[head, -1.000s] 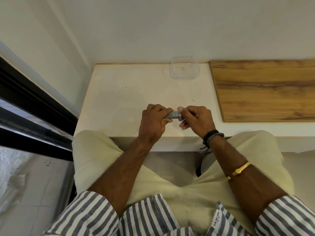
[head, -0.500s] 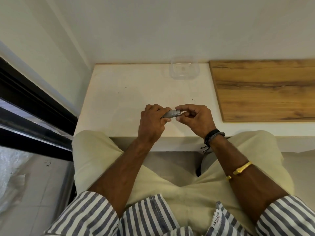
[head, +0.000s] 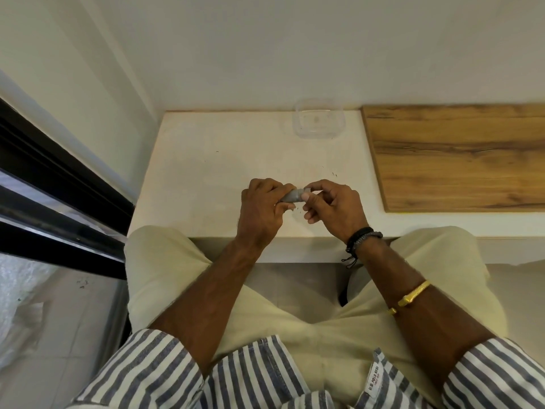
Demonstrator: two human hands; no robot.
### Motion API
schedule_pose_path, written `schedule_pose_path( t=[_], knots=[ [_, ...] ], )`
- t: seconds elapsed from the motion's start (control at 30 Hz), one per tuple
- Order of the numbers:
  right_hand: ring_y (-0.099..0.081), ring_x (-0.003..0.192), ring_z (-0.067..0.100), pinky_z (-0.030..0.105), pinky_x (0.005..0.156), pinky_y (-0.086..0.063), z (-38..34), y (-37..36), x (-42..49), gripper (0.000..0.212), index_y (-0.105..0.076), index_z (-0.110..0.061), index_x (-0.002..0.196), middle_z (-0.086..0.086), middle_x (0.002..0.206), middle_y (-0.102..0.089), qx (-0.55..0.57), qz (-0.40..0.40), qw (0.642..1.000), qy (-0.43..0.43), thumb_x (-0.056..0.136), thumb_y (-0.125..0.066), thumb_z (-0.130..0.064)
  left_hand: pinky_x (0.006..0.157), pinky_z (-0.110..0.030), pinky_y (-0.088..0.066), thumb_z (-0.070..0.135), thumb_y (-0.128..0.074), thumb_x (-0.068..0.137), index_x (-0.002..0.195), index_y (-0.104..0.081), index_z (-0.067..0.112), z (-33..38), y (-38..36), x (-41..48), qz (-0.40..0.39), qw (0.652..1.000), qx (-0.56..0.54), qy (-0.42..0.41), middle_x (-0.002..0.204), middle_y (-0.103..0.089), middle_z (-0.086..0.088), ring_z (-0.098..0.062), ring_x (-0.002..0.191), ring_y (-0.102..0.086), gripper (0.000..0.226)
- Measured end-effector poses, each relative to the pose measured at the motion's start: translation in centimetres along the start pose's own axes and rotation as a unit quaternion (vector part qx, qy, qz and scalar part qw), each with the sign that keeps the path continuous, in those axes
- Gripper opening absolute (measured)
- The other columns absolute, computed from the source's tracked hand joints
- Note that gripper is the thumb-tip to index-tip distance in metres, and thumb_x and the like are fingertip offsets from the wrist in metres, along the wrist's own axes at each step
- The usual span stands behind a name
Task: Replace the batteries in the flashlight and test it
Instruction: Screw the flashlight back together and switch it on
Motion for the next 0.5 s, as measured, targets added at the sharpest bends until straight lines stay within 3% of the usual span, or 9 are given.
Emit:
schedule_pose_path(
  t=[0.1, 0.3, 0.5],
  knots=[
    [-0.075, 0.067, 0.014, 0.026, 0.067, -0.063, 0.09, 0.03, 0.04, 0.032, -0.069, -0.008, 0.118, 0.007, 0.081, -0.077, 0.004, -0.002, 1.0, 0.013, 0.094, -0.069, -0.029, 0.083, -0.045, -0.049, 0.02, -0.069, 0.09, 0.119, -0.068, 0.014, -0.14, -0.01, -0.01, -0.005, 1.0, -0.002, 0.008, 0.107, -0.069, -0.006, -0.026, 0.1, -0.055, 0.031],
    [-0.076, 0.075, 0.014, 0.029, 0.073, -0.064, 0.27, 0.23, 0.17, 0.025, -0.069, -0.009, 0.117, 0.007, 0.09, -0.078, 0.007, -0.014, 0.999, 0.04, 0.093, -0.071, -0.019, 0.079, -0.048, -0.049, 0.025, -0.062, 0.091, 0.119, -0.068, 0.013, -0.13, -0.07, 0.03, -0.024, 1.0, -0.009, -0.003, 0.103, -0.069, -0.007, -0.027, 0.096, -0.055, 0.031],
    [-0.071, 0.055, 0.007, 0.024, 0.059, -0.062, -0.1, -0.16, -0.03, 0.034, -0.068, -0.013, 0.098, -0.006, 0.068, -0.073, -0.068, -0.007, 0.997, 0.018, 0.1, -0.055, -0.045, 0.079, -0.051, -0.051, 0.018, -0.067, 0.088, 0.113, -0.07, 0.011, -0.03, 0.19, 0.13, 0.0, 1.0, -0.009, -0.019, 0.103, -0.071, -0.009, -0.031, 0.096, -0.059, 0.026]
  ],
)
Point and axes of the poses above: each hand's wrist, its own x-axis towards the middle knuckle, its own y-axis out of the back of the hand, z = x × y, the point moved 4 cm from there along x, towards the middle knuckle
